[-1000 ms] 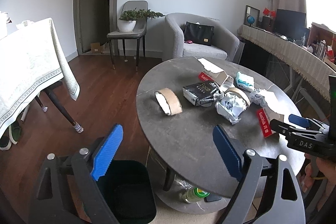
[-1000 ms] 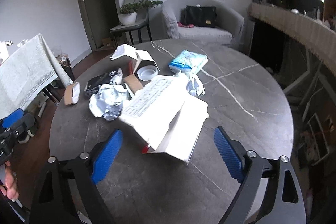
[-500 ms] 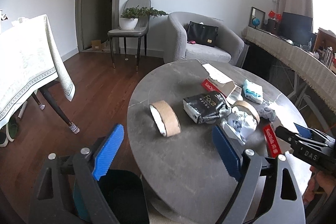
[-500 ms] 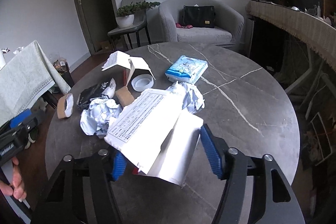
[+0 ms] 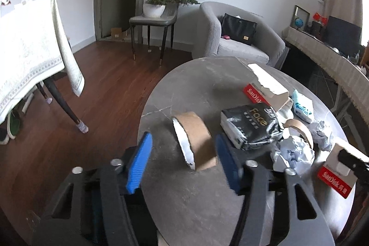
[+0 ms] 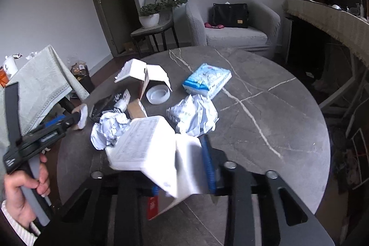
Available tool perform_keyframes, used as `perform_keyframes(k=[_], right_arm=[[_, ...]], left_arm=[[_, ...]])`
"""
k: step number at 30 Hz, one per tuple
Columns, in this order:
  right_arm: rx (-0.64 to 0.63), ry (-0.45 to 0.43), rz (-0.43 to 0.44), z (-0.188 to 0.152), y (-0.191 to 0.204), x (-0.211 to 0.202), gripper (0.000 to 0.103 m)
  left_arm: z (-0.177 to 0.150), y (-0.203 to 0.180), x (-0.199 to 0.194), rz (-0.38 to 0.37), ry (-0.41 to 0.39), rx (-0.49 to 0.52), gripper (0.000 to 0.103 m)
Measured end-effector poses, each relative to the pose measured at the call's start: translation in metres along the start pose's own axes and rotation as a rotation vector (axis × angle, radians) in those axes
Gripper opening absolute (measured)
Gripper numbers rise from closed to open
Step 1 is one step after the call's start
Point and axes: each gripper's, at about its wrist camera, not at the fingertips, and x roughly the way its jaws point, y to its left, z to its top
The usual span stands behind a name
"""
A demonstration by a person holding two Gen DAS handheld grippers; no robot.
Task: Collect trash
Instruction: 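Grasp the brown tape core with the left gripper while the right grasps the folded paper sheet, then carry both held items over the green bin and open both grippers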
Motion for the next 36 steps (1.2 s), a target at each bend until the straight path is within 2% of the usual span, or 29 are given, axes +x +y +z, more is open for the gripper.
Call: perform_keyframes(k=[2, 4, 7, 9, 13, 25, 30, 36], right_arm=[[-0.001, -0.005, 0.015, 0.002, -0.001, -0.003, 0.022], [-0.004, 0.0, 0.03, 0.003, 0.0, -0.002, 0.016], [-0.004, 0.004, 0.042, 0.005, 0.0, 0.0, 0.012], [-0.013, 0.005, 0.042, 0.006, 0.003, -0.001, 0.009], [-0.032, -0.005, 0.044, 0.008, 0.011, -0.003, 0.004], [-0.048, -0.073, 0.062, 0.016, 0.032, -0.014, 0.001], [-0.039, -0.107, 0.09, 0.021, 0.044, -0.019, 0.001], [-0.077, -0.132, 0.136, 0.023, 0.078, -0.019, 0.001]], left_arm=[[0.0, 0.0, 0.003, 0.002, 0.009, 0.001, 0.049], [-0.001, -0.001, 0.005, 0.001, 0.019, 0.012, 0.041], [0.0, 0.002, 0.009, -0.033, 0.037, 0.006, 0.026], [0.0, 0.003, 0.008, -0.042, 0.038, 0.01, 0.022], [0.0, 0.008, 0.001, -0.055, 0.023, 0.01, 0.022], [-0.002, 0.028, -0.025, -0.095, -0.012, 0.027, 0.022], [-0.002, 0.044, -0.037, -0.076, -0.029, 0.034, 0.022], [-0.008, 0.078, -0.049, -0.041, -0.015, 0.03, 0.022]])
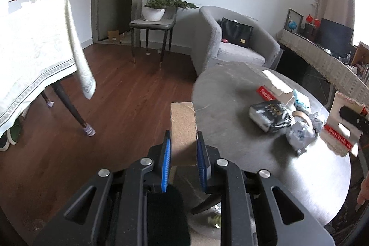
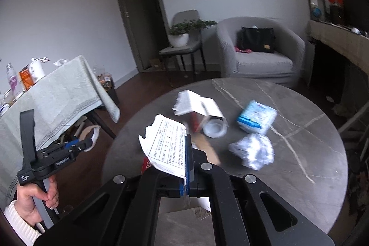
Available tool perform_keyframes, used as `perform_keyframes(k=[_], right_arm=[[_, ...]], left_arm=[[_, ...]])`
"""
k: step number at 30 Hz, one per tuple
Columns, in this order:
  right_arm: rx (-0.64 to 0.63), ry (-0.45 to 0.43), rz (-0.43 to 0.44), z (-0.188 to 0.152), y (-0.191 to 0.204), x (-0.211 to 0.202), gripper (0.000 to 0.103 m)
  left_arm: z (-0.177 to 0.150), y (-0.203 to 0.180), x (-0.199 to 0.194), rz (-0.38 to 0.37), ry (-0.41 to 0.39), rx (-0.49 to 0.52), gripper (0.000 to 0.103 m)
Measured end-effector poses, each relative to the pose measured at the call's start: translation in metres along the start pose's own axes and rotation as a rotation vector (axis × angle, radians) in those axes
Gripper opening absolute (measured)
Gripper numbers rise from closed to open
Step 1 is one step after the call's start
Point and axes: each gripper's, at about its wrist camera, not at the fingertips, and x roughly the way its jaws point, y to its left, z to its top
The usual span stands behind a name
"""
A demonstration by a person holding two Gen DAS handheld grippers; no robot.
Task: Collect trash
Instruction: 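Carry both held items over the green bin and open both grippers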
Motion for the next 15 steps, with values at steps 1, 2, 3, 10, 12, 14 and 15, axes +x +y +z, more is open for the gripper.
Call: perform_keyframes(k=[1, 2, 3, 10, 12, 14, 15], right_arm=[[-0.012, -0.003, 0.012, 0.001, 0.008, 0.001, 0.001], [-0.024, -0.003, 0.021, 0.001, 0.015, 0.002, 0.001], [-0.042, 0.0, 0.033, 0.001, 0.024, 0.004, 0.001], [-0.095, 0.02, 0.129, -0.003, 0.073, 0.021, 0.001], [-0.099, 0.031, 0.156, -0.003, 0.085, 0.029, 0.001], [-0.109, 0.044, 0.183, -0.004, 0.099, 0.038, 0.001], [-0.112, 0.048, 0.193, -0.004, 0.105, 0.04, 0.001]], left_arm=[[-0.002, 0.005, -0.001, 0.004, 0.006, -0.001, 0.022], [-0.004, 0.009, -0.001, 0.01, 0.016, -0.001, 0.022], [-0.007, 0.013, 0.0, 0.016, 0.028, 0.001, 0.022], [-0.034, 0.04, 0.019, 0.048, 0.18, 0.034, 0.022], [-0.042, 0.048, 0.023, 0.062, 0.214, 0.047, 0.022], [-0.05, 0.057, 0.028, 0.073, 0.257, 0.053, 0.022], [-0.053, 0.061, 0.03, 0.075, 0.275, 0.054, 0.022]])
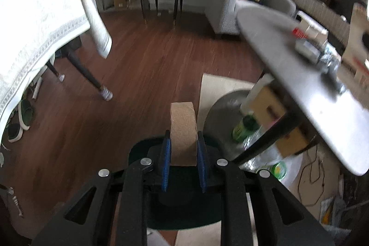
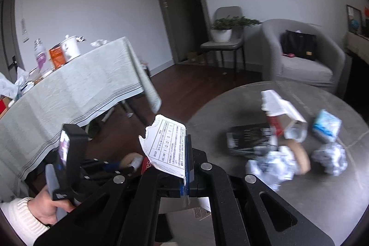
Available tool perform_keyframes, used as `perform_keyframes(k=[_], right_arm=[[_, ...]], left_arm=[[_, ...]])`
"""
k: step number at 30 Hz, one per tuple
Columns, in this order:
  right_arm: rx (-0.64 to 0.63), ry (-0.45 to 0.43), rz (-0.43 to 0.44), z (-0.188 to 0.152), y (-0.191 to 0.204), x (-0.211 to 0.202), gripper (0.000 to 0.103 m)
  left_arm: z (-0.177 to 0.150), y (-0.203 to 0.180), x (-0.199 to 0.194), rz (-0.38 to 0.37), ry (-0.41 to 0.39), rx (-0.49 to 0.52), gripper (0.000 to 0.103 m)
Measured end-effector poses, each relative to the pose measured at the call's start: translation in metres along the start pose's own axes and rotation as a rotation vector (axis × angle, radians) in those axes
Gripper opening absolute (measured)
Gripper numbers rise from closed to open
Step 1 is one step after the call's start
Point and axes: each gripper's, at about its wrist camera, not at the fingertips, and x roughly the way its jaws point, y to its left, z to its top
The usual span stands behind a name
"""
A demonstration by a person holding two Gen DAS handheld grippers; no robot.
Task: Collect trash
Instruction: 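Carry both held items over the green bin and open both grippers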
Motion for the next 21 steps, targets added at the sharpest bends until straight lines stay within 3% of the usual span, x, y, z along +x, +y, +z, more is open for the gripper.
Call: perform_keyframes(k=[8, 11, 18, 21], right_arm=[[-0.028, 0.066, 0.085, -0.004, 0.045, 0.046, 0.001], [-0.037, 0.099, 0.105, -0.008, 0.059, 0.062, 0.001], [-0.066, 0.189, 0.11, -0.02, 0.086, 0.098, 0.001], [-0.082, 0.229, 0.109, -0.028, 0.098, 0.115, 0.001]], left_arm=[[-0.026, 0.033, 0.036, -0.012, 0.2, 0.008, 0.023], [-0.034, 0.038, 0.042, -0.012, 0.238, 0.022, 0.029], [-0.037, 0.059, 0.03, -0.014, 0.211, 0.011, 0.051], [-0.035, 0.069, 0.022, -0.007, 0.182, -0.002, 0.053]])
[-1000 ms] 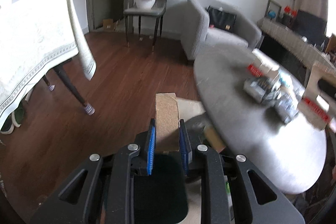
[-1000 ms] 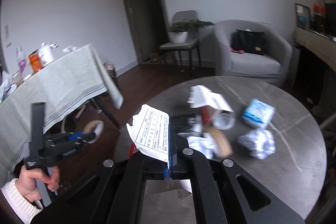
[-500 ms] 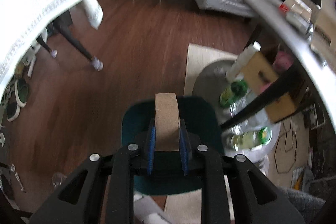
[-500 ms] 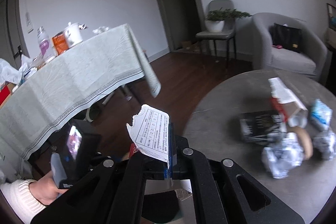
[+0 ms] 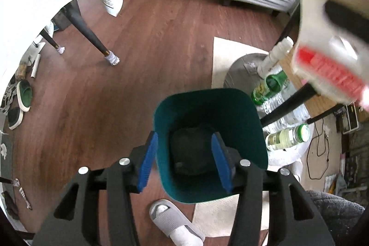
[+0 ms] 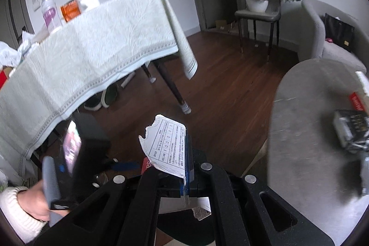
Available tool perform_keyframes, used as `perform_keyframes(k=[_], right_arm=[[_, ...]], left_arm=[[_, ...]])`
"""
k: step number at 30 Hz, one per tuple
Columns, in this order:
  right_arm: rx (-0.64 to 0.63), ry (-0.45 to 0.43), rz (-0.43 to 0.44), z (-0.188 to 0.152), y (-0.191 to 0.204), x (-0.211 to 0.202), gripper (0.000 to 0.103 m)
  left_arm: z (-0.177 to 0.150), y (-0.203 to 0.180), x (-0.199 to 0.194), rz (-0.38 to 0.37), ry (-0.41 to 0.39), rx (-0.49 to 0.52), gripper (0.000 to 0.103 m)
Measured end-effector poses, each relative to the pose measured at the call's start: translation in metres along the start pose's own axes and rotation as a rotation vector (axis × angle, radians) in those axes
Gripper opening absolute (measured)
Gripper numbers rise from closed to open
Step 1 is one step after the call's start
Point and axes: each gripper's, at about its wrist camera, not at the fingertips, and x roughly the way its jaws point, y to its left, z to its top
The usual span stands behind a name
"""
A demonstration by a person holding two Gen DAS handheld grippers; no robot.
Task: Collect trash
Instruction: 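Carry both held items over the green bin and open both grippers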
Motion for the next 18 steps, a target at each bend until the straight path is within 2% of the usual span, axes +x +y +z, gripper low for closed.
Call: perform_keyframes(k=[6, 9, 18], right_arm=[[-0.011, 0.072, -0.018, -0.008, 0.01, 0.03, 0.001], [-0.012, 0.126, -0.034, -0.015, 0.011, 0.048, 0.001], [-0.033, 0.274, -0.072, -0.043, 0.015, 0.096, 0.001]], left_arm=[[0.0, 0.025, -0.018, 0.011, -0.043, -0.058, 0.055], [0.001, 0.034, -0.032, 0.009, -0.088, -0.079, 0.055], [0.01, 0.035, -0.074, -0.068, -0.228, -0.135, 0.055]])
